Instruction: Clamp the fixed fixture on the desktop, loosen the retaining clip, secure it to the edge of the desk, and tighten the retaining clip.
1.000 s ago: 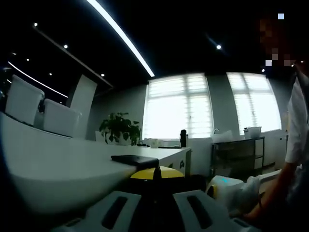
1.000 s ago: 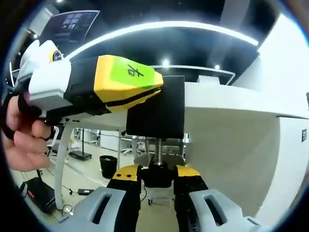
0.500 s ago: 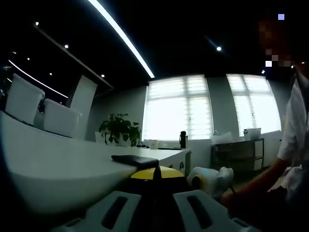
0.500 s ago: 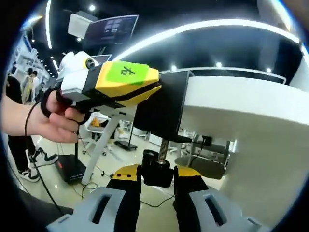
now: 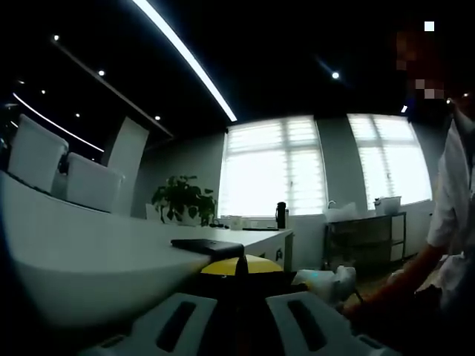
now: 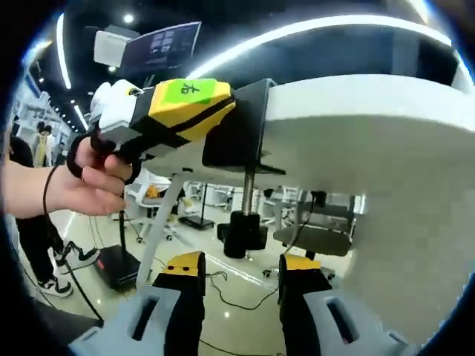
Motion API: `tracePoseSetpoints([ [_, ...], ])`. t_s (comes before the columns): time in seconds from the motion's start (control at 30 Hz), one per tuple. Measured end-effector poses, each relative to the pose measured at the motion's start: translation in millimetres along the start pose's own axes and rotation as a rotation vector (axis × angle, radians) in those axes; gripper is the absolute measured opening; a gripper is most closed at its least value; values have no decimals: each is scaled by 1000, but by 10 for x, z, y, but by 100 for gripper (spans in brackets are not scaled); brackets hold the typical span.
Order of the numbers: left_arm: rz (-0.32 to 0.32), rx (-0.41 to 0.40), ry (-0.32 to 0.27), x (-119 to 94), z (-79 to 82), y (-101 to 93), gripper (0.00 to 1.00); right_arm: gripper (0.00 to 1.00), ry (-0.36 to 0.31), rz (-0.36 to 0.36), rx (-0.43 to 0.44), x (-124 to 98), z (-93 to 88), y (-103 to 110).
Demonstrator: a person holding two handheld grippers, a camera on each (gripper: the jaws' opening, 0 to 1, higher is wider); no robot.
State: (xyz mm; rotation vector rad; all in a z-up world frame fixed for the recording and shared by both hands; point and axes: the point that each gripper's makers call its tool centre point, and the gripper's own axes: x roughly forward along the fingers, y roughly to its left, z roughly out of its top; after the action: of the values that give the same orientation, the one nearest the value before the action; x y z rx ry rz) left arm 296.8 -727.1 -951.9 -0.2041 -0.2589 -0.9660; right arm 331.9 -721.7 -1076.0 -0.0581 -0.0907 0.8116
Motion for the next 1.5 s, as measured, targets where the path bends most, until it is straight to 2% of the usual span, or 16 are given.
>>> tracePoseSetpoints([
  [0.03, -1, -1, -1, 0, 0, 0, 2, 39, 9, -26, -15, -48, -27, 21],
  [0.1, -1, 0, 0, 1, 0, -2, 2, 39, -6, -90, -67, -147, 40, 51],
  [0.2, 1, -1, -2, 1, -2, 0, 2, 39, -52, -186, -56, -258, 201, 31],
  [0.3, 1, -7, 0, 2, -2, 1, 2, 39, -85, -294, -10, -322, 385, -7],
  [0.37, 2, -6, 3, 3, -4, -1, 2, 39, -92, -326, -7, -316, 472, 9],
  [0.43, 4, -1, 5, 6, -6, 0, 2, 37, -166, -388, -45, -332, 621, -62],
  [0.47, 5, 2, 6, 7, -7, 1, 2, 37, -174, -408, -49, -321, 631, -92],
  [0.57, 6, 1, 5, 8, -6, 5, 2, 37, -115, -405, 19, -210, 477, -101],
  [0.73, 3, -9, 2, 7, -4, 10, 2, 37, -73, -414, -8, -64, 372, -63],
  [0.97, 5, -2, 6, 6, -5, 6, 2, 40, -64, -424, -2, 106, 360, -31],
  [1.13, 5, -2, 7, 6, -4, 7, 2, 27, -35, -473, -21, 120, 300, -181],
  [1.3, 4, -3, 7, 5, -4, 10, 2, 27, -38, -437, 34, 130, 269, -166],
  [1.43, 2, -4, 4, 3, -3, 10, 2, 26, -46, -397, 22, 136, 270, -175],
  [1.5, 2, -2, 3, 2, -4, 8, 2, 26, -51, -352, 10, 160, 275, -165],
])
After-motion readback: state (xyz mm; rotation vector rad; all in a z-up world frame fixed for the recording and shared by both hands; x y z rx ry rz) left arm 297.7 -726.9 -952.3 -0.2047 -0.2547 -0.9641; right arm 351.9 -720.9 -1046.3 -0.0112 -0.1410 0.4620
